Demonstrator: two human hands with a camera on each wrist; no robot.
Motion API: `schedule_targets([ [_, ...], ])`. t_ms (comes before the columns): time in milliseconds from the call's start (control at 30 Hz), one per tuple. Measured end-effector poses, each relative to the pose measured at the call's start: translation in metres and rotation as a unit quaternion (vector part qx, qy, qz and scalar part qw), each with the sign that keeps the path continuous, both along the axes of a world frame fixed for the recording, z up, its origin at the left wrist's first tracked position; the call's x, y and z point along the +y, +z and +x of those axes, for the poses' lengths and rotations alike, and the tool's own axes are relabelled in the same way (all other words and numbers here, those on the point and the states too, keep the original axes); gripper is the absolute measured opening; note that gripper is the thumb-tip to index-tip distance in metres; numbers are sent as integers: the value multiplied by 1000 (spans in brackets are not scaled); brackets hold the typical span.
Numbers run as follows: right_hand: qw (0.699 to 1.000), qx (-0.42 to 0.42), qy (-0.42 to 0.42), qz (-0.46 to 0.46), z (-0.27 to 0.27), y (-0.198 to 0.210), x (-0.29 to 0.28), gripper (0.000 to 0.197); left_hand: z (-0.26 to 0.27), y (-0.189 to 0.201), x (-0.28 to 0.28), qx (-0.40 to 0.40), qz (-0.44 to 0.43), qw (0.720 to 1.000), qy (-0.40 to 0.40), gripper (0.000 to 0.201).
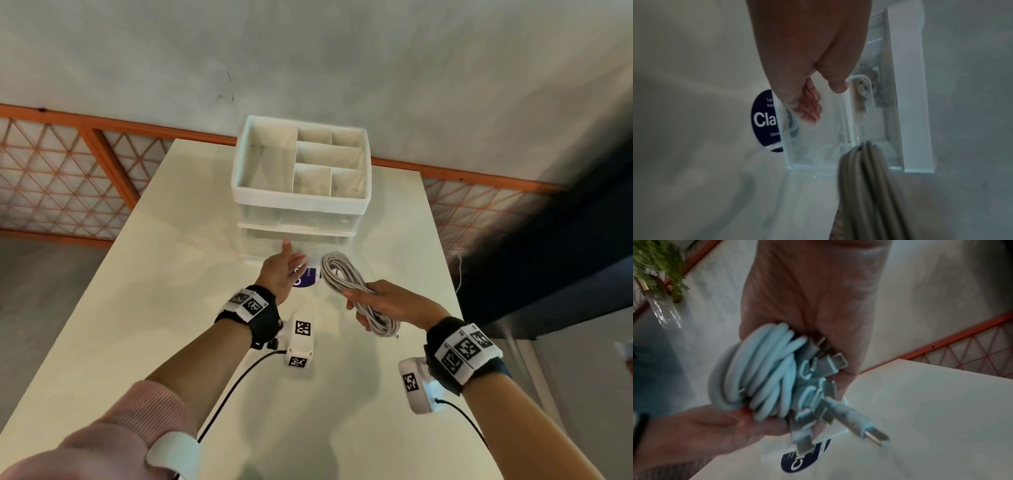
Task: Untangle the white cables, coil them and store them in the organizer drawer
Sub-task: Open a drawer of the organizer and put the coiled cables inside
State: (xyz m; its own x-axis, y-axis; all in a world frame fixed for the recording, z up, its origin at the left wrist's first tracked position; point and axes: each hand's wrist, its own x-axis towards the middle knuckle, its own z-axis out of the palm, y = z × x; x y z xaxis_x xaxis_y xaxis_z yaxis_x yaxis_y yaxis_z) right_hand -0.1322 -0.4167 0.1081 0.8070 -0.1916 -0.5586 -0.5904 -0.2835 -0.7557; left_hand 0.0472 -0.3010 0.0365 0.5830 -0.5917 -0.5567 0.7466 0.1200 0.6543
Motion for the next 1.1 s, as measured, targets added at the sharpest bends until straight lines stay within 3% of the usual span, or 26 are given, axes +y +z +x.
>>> schedule_targets([
  [133, 998, -4, 46, -41, 16, 21, -7, 44, -13, -7, 21, -18, 6, 1000, -9, 33],
  [333, 979, -35, 141, -141, 88, 42, 1, 45, -22, -11, 41, -4, 5, 1000, -14, 33],
  [533, 930, 16, 259, -261, 149, 15, 15, 49, -26, -2, 49, -4, 0, 1000, -19, 31],
  [767, 910, 110, 265, -300, 160, -8, 3, 60, -26, -4, 51, -2, -20, 999, -26, 29],
  [833, 908, 138, 257, -301, 161, -8, 0, 66, -25, -6, 50, 3, -25, 999, -28, 30],
  [900, 933, 138, 217, -253, 160, -14, -4, 72, -24, -7, 50, 9, -28, 999, -26, 31],
  [1000, 983, 98, 90, -128, 150, -32, -9, 67, -22, -9, 49, 18, -35, 999, -30, 33],
  [1100, 995, 50, -32, -79, 142, -49, -11, 66, -21, -10, 49, 18, -33, 999, -39, 36],
])
